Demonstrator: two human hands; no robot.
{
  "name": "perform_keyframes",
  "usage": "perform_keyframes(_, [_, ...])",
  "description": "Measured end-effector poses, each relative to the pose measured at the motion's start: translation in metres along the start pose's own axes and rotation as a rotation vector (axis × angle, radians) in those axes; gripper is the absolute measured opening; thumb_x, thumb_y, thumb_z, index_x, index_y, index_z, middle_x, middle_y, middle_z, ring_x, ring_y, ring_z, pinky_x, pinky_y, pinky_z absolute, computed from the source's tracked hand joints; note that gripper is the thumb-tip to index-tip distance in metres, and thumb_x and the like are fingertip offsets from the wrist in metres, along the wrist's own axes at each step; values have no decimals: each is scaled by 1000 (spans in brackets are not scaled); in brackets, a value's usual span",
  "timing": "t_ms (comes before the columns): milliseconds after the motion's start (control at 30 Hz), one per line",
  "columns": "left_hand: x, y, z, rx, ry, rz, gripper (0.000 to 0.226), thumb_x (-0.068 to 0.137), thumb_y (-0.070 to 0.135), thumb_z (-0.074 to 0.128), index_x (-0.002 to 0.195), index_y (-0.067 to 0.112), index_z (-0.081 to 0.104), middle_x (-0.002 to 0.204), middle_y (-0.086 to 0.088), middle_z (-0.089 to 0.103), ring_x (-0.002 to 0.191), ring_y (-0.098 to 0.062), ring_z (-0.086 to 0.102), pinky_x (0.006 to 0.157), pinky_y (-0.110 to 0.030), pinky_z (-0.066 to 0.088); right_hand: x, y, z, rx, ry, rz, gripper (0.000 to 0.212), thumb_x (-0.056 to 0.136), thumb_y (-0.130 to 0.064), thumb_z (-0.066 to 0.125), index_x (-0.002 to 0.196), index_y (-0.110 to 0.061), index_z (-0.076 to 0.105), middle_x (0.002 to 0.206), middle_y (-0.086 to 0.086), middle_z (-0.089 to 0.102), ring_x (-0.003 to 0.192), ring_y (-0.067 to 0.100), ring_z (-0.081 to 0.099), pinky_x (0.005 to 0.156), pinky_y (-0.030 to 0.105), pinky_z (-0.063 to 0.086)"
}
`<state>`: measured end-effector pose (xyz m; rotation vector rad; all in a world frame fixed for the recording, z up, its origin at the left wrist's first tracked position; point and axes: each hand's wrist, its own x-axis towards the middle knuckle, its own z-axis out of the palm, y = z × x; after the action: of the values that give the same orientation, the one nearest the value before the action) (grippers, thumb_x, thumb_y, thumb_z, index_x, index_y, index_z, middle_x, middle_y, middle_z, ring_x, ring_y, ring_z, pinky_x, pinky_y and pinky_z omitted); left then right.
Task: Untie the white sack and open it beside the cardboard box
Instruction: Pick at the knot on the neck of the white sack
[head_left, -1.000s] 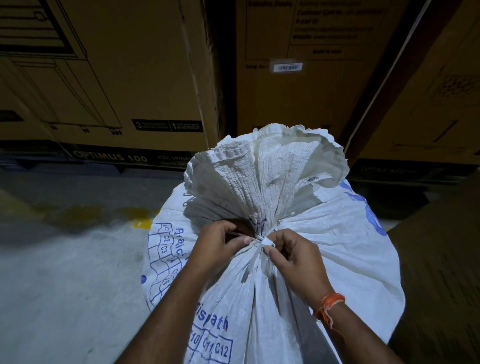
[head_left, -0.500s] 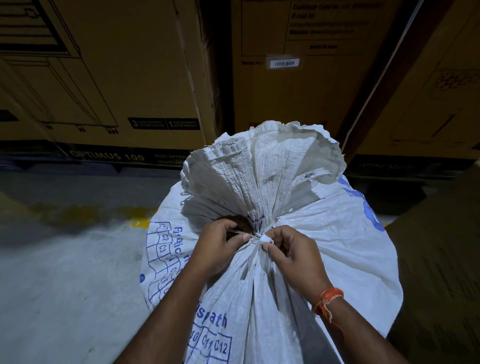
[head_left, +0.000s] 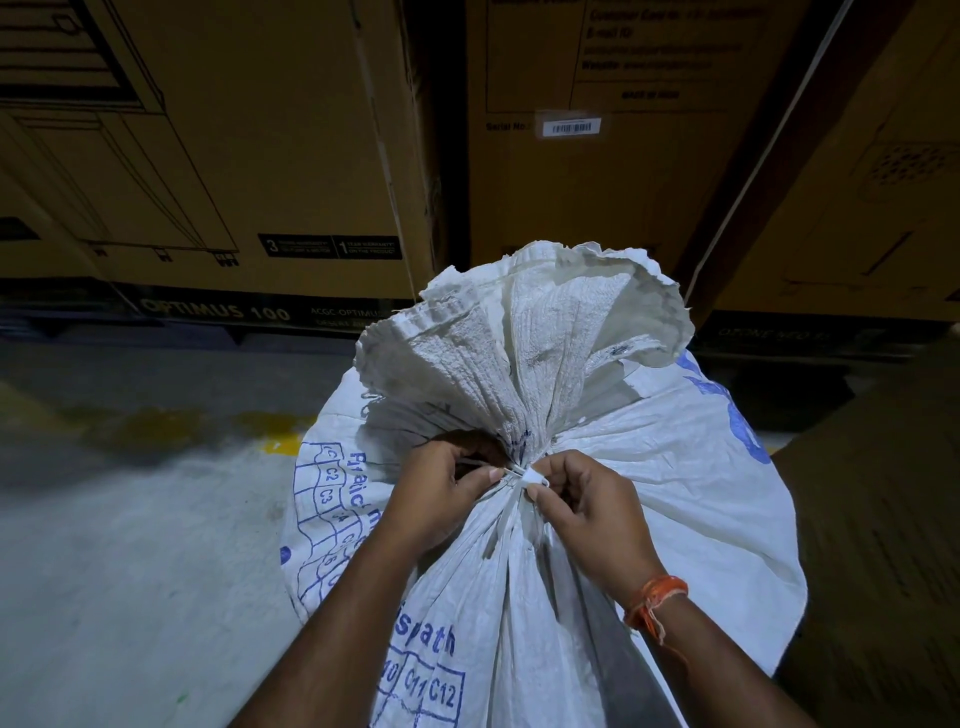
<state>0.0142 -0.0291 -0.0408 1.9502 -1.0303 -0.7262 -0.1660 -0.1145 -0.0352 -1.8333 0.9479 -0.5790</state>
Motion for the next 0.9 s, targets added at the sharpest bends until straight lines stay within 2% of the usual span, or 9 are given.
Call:
perform_keyframes(133, [1, -2, 0, -17, 6, -35, 29, 83, 38, 76, 100, 17, 82, 95, 6, 81, 92, -10, 75, 89, -42, 61, 0, 0, 0, -10, -1, -3, 8, 88, -18, 75, 86, -24, 70, 74, 1, 71, 69, 18, 66, 65, 34, 54])
perform_keyframes(200, [1, -2, 2, 11, 34, -33, 31, 85, 37, 80, 106, 13, 80, 99, 2, 81, 95, -14, 74, 89, -40, 60, 0, 0, 0, -11, 2, -5, 8, 88, -18, 75, 86, -24, 70, 74, 1, 72, 69, 18, 66, 65, 34, 53])
perform_keyframes(333, [1, -2, 1, 5, 10, -26, 22, 88, 32, 80, 103, 16, 82, 97, 6, 81, 92, -9, 74, 88, -41, 61, 0, -1, 0, 3, 0, -4, 8, 88, -18, 75, 88, -24, 71, 75, 2, 73, 70, 19, 67, 66, 36, 55])
perform_keyframes(433, [0, 1, -2, 22, -5, -10, 32, 84, 41, 77, 105, 17, 81, 99, 6, 81, 95, -10, 74, 90, -43, 61, 0, -1, 0, 2, -2, -11, 7, 88, -18, 75, 88, -24, 71, 75, 3, 73, 70, 20, 67, 66, 37, 55])
perform_keyframes(533, [0, 4, -3, 8, -64, 55, 14, 87, 24, 80, 98, 18, 82, 94, 8, 81, 92, -6, 75, 89, -40, 61, 0, 0, 0, -19, -3, -30, 7, 88, -21, 75, 87, -26, 71, 71, 1, 70, 67, 18, 65, 62, 32, 52])
perform_keyframes(633, [-1, 5, -5, 14, -52, 46, 20, 84, 32, 80, 96, 17, 82, 89, 7, 81, 89, -9, 76, 82, -42, 62, 1, 1, -1, -40, -6, -41, 6, 88, -22, 75, 87, -26, 70, 70, 2, 68, 66, 17, 62, 62, 32, 50])
perform_keyframes(767, [0, 3, -2, 51, -39, 55, 15, 87, 29, 82, 95, 16, 83, 86, 9, 79, 84, -6, 74, 75, -29, 57, 1, 3, -1, -53, -2, -54, 7, 88, -21, 75, 85, -25, 69, 69, 1, 66, 61, 7, 57, 60, 28, 47])
perform_keyframes(900, [-1, 5, 1, 46, -39, 58, 25, 82, 37, 76, 97, 18, 82, 91, 8, 81, 89, -9, 75, 84, -40, 61, 1, 4, 0, -49, 4, -49, 8, 88, -21, 75, 84, -24, 69, 69, 3, 67, 64, 17, 61, 63, 36, 51])
